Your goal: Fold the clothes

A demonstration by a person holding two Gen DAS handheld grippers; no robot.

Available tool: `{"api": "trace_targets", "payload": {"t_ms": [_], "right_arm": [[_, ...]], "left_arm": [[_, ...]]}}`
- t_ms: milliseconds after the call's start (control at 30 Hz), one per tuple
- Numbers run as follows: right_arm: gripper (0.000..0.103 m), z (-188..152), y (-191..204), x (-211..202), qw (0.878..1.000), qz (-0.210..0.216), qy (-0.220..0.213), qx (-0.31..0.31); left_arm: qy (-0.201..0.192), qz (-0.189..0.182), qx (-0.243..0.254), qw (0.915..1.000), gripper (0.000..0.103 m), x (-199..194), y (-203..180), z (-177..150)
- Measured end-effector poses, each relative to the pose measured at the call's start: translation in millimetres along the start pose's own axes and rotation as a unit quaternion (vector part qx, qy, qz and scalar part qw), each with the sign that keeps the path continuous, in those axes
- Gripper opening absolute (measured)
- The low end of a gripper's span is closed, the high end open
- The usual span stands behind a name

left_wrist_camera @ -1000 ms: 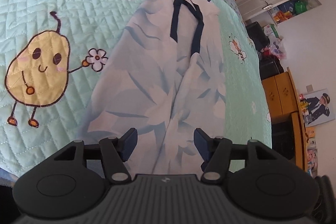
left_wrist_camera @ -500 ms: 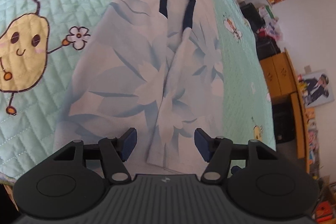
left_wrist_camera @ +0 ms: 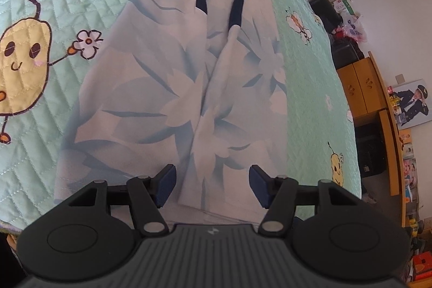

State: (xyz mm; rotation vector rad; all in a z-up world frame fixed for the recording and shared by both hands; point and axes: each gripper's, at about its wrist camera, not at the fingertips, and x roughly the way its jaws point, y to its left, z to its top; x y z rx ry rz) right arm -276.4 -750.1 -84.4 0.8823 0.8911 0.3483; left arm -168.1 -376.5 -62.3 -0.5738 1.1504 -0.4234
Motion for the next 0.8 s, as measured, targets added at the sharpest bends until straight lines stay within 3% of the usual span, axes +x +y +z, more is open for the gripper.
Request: {"api": "trace_targets", "payload": {"t_ms": [167,267,300,333,400,500,600,800], "right_arm": [[0.053,-1.6,1.8,-2.4,1.0,0.008,-0.002,-0.011],[0.053,-5.4,12.3,-3.0,0.998,-0.009,-0.001,-0.055],[0.053,-7.7,18.5,-3.2,0.996,-0.023,-0.003,-0.082],[0.053,-11.0,26.0,-2.7,0.992,-0.042,-0.006,-0.115],[0.053,-17.6,41.0,-1.7,0.98,-0.08,-0.012,-0.182],[0.053,-31.4,61.9,3.5,0.952,-0.125,-0.02,-0.28],[0.059,-43.9,76.5,9.8,0.926,-0.146,-0.024,-0.349],[0.069,-59.5,95.1,22.9,0.891,-0.168,-0.04,-0.42]], "left_arm": [[0.001,0.008,0.019,0.9998,0.05,3.1,-4.6,-3.2],[0.002,0.02,0.031,0.9993,0.032,4.2,-7.0,-5.1],[0.002,0.017,0.035,0.9992,0.015,3.8,-9.1,-5.5],[0.003,0.013,0.04,0.9991,0.012,3.3,-11.1,-6.0],[0.002,0.007,0.048,0.9988,0.011,2.4,-15.7,-6.8],[-0.005,-0.003,0.041,0.9991,0.008,0.1,-22.3,-5.7],[-0.01,-0.022,0.018,0.9996,0.007,-3.1,-25.1,-3.0],[-0.005,-0.07,-0.003,0.9975,0.007,-5.6,-44.0,3.3]]}}
